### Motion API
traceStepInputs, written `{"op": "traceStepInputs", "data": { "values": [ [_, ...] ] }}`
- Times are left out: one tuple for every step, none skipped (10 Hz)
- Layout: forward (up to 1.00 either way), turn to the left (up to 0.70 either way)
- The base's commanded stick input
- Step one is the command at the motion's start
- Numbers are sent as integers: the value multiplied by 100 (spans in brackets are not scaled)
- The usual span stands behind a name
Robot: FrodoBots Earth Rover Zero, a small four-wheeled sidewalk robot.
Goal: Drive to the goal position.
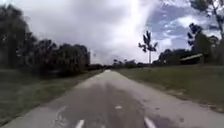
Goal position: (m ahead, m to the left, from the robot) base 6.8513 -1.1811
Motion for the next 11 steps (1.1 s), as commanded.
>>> {"op": "traceStepInputs", "data": {
  "values": [
    [85,1],
    [85,0],
    [85,0],
    [85,2],
    [85,9],
    [85,19],
    [85,25],
    [85,9],
    [85,0],
    [85,0],
    [85,0]
  ]
}}
